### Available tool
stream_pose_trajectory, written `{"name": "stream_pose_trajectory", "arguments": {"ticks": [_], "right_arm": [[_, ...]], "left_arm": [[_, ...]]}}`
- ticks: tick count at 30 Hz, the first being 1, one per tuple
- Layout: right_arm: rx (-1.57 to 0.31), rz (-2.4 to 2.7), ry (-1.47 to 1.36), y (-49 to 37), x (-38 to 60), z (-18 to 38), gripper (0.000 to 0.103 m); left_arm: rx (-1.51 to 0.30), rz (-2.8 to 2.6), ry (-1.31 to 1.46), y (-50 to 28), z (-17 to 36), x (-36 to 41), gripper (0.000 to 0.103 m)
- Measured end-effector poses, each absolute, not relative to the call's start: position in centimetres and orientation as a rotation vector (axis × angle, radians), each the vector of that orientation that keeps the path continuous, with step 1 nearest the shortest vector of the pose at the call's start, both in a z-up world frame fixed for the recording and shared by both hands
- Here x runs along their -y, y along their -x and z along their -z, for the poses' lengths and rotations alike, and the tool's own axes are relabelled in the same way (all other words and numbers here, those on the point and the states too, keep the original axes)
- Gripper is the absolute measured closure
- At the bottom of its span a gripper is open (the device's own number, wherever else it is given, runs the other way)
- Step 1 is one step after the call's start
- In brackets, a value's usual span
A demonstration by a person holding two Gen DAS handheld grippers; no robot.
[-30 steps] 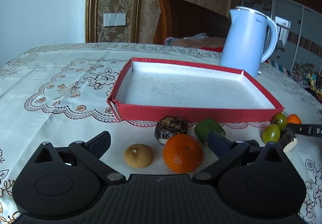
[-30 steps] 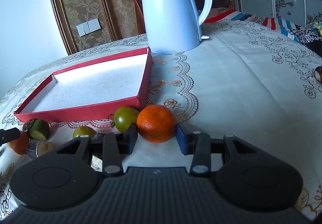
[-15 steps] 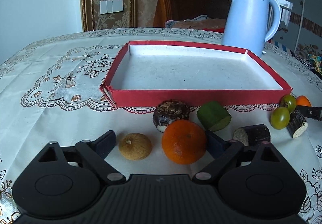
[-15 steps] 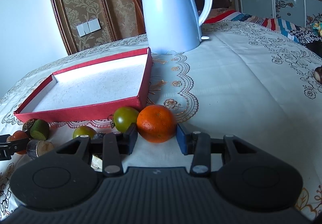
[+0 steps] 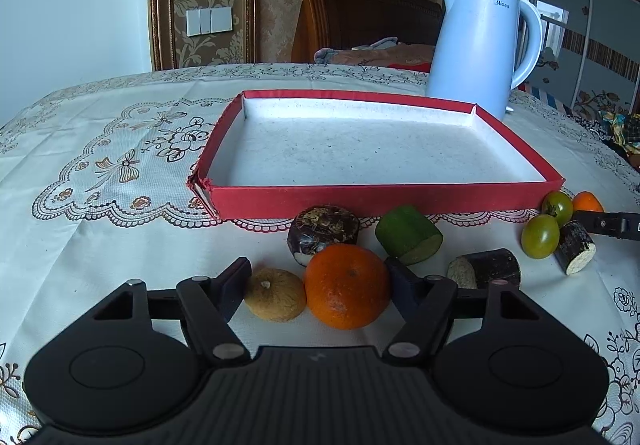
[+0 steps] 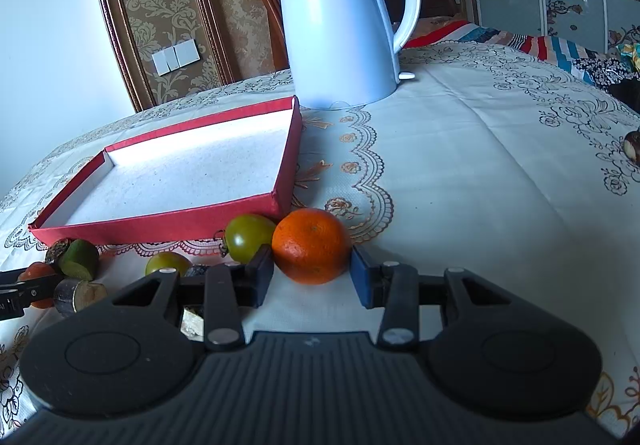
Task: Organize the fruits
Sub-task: 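Close the left gripper on one orange while the right gripper closes on another, then carry both held oranges up and over into the red-rimmed tray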
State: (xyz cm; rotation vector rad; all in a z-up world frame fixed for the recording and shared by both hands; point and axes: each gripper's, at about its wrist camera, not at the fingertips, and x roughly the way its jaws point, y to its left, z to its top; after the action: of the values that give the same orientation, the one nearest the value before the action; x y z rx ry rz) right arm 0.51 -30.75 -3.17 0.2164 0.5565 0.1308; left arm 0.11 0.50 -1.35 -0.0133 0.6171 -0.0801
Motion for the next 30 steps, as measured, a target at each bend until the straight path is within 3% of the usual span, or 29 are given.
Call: {"name": "stream_pose_trajectory", "arguments": {"ticks": [22,23,26,30], "right_arm": [[-0.558,-0.133,-0.223,-0.5,30.8,3.2,0.064],[-0.558,-0.133,-0.224,-0.5,30.8,3.2,0.064],[-0.558,-0.134,-0.227,-0.5,30.8,3.3,0.064],[-0.558,-0.135,-0.228,-0.5,30.8,3.3,0.064]], "left_arm": [[-0.475,0.136,-0.178,2.6,0.3,2.7,0.035],[-0.494,0.138,-0.180,2.4,0.4,2.7,0.037],[-0.586,0.130,-0.155,1.3,0.9,2.4,0.057],[-0.631,0.154,-0.102,0.7,1.3,1.6,0.059]]}}
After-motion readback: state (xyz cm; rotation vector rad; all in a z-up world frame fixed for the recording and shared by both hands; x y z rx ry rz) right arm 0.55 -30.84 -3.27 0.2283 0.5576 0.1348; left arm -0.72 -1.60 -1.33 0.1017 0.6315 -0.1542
